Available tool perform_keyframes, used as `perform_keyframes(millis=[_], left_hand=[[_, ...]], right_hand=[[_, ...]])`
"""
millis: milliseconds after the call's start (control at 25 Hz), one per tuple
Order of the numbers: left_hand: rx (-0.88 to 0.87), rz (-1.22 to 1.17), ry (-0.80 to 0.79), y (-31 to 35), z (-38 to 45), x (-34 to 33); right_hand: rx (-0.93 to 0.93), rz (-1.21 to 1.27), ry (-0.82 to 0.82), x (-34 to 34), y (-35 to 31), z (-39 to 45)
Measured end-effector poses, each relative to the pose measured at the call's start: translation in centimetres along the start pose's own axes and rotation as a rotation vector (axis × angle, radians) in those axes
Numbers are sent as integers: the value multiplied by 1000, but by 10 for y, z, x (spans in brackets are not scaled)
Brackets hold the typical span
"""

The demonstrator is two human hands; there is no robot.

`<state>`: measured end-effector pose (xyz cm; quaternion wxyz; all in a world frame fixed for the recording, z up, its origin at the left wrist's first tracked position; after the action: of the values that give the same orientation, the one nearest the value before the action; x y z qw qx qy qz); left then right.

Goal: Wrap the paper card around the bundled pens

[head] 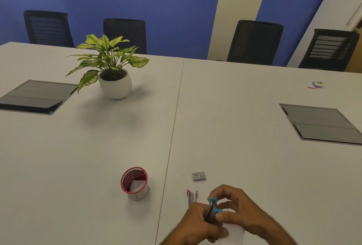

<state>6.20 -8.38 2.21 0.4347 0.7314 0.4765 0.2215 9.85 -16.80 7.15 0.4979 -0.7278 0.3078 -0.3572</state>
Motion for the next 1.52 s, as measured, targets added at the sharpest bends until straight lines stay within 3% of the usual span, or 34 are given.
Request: perform_keyframes(millis=[120, 280, 520, 840, 1000, 1240, 1520], left_hand=[[40, -61, 3, -6, -1, 0], [94, -131, 82, -14, -1, 6], [-20, -267, 307, -10, 0, 33], [-137, -319, 536, -1, -9, 59], [-184, -255, 555, 6, -13, 61], [-201, -158, 537, 11, -12, 54], [-128, -387, 475, -3, -16, 45]], right_hand=[[-4, 280, 96, 11, 0, -3], [70, 660, 342, 36, -2, -6], [-45, 521, 579, 58, 9, -16], [-321, 407, 543, 27, 59, -29], [-461, 572, 503, 0, 81, -31], [-413, 554, 530, -4, 78, -27], [-388, 582, 577, 2, 77, -28]])
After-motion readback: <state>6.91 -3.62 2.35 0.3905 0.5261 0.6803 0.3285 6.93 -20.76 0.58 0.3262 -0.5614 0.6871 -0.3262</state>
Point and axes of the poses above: each hand's wrist, its own z-axis towards the middle knuckle, its own x-axis out of the back of the hand, y = z × x, the point moved 10 cm from there along z, towards the middle knuckle
